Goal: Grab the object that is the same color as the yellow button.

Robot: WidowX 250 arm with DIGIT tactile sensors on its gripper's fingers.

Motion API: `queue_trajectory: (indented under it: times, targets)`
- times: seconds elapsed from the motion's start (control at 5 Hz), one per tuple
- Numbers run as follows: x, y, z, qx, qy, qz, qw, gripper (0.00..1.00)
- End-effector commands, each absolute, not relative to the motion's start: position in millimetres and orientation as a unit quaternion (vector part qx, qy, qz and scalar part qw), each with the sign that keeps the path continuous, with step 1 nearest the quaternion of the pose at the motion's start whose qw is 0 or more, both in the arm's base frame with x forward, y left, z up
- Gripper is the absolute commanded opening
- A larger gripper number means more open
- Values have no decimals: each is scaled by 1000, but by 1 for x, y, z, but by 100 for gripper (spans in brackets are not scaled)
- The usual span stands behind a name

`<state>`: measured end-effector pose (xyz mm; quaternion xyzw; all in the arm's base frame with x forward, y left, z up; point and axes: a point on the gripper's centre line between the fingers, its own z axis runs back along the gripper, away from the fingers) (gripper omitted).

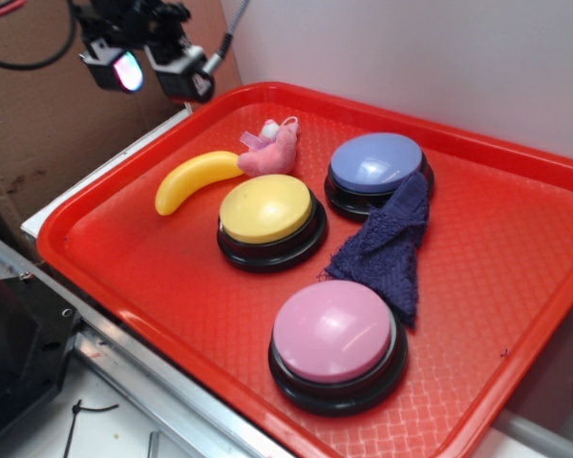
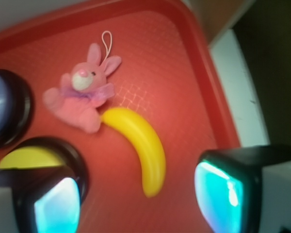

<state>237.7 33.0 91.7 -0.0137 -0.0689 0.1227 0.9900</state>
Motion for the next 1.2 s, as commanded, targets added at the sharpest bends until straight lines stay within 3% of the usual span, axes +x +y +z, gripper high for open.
queue_trajectory:
  times: [0.0,0.4,0.6,0.8,1.0]
  targets:
    - [253,37,45,-13,-39,94,995,100]
    - [254,43,9,38,-13,118,992,100]
    - [252,44,4,21,-10,111,994,79]
    - [252,44,12,18,-4,130,991,0]
    - [253,40,42,31,16,173,984,0]
